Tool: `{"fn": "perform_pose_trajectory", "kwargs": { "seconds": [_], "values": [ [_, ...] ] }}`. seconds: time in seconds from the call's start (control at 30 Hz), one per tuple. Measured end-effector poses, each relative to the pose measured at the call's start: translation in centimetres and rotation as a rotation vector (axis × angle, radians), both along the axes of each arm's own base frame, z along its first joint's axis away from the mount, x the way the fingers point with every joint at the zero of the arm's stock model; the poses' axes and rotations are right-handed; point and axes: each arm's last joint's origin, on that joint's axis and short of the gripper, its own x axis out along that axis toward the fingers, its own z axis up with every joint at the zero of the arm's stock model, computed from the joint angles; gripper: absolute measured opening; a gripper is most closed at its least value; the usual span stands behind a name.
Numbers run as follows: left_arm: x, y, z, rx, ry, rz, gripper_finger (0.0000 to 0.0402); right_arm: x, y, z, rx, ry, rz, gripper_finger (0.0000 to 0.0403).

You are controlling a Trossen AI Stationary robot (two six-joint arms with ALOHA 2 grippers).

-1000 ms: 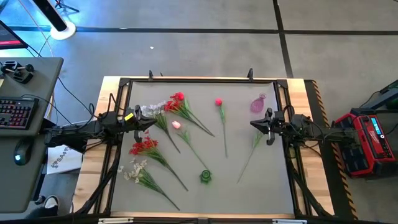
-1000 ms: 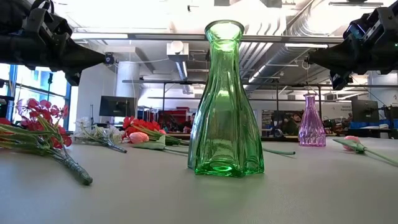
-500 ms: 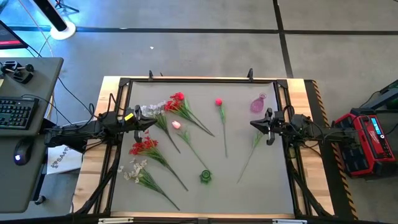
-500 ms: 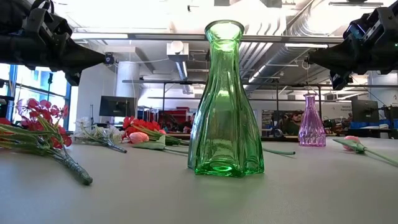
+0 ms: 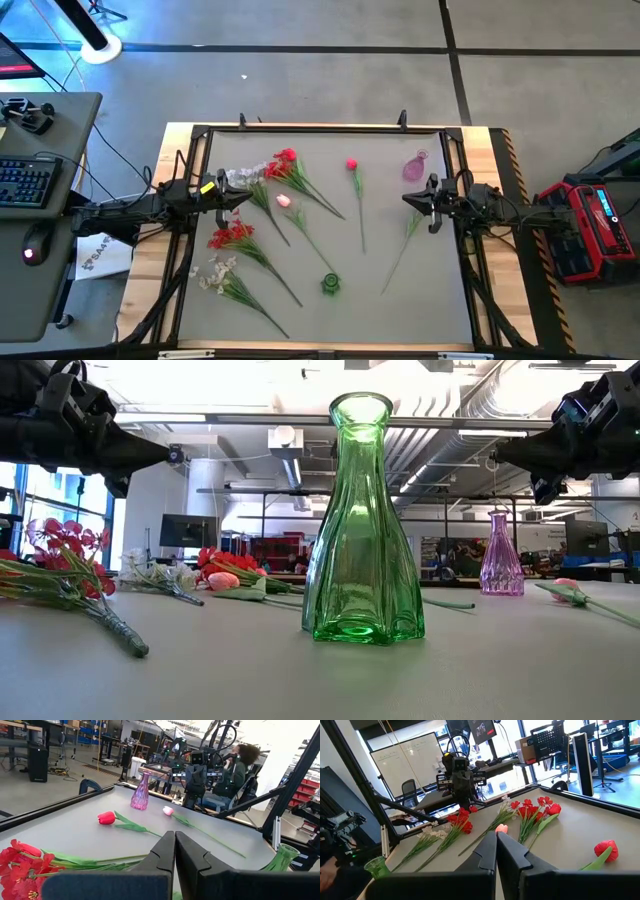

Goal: Sort flowers into vase by color

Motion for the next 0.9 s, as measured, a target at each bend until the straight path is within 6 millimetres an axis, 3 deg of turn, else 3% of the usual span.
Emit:
{"fn": "perform_pose_trajectory", "kwargs": {
  "seconds": [0.6, 0.9],
  "values": [
    [0.00, 0.00, 0.00, -0.002, -0.001, 0.000, 0.0000, 0.00, 0.00, 0.00, 0.000, 0.000, 0.000, 0.0000],
    [0.00, 0.00, 0.08, -0.104, -0.030, 0.000, 0.0000, 0.00, 0.00, 0.00, 0.000, 0.000, 0.000, 0.0000]
  ]
}}
